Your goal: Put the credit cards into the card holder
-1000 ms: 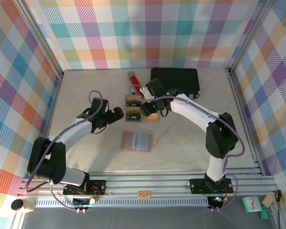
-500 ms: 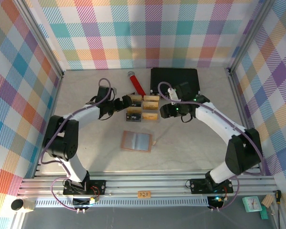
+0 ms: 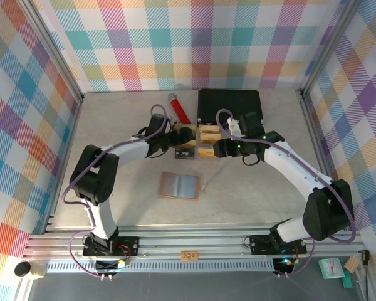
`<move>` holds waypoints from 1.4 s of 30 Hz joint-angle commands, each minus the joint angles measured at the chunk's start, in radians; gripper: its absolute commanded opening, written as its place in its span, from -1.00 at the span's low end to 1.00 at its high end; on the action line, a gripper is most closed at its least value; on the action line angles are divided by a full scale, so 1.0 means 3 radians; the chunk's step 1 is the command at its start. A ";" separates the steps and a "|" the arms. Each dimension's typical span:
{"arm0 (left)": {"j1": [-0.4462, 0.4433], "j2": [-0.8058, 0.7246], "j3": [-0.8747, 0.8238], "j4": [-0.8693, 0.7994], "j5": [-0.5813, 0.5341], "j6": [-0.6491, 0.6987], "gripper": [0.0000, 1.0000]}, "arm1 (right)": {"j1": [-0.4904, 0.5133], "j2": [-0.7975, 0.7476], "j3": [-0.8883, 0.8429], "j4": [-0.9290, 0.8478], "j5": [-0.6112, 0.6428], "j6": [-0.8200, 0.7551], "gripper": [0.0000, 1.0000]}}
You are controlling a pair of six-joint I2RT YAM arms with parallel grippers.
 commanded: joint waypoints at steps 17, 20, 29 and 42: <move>0.0032 -0.0903 -0.0283 -0.0592 -0.0403 0.0232 0.99 | 0.0275 0.0790 0.1008 -0.0346 0.0077 -0.0635 0.18; 0.0080 -0.1252 -0.0510 -0.0724 -0.0565 0.0274 0.99 | 0.0365 0.1023 0.1258 -0.0469 0.0291 -0.0869 0.14; 0.0202 -0.1947 -0.0995 -0.1106 -0.0828 0.0337 0.99 | 0.0387 0.1210 0.1272 -0.0557 0.0768 -0.1489 0.09; 0.0228 -0.2297 -0.1184 -0.1348 -0.0894 0.0326 0.99 | 0.0379 0.1356 0.1123 -0.0541 0.0903 -0.1836 0.09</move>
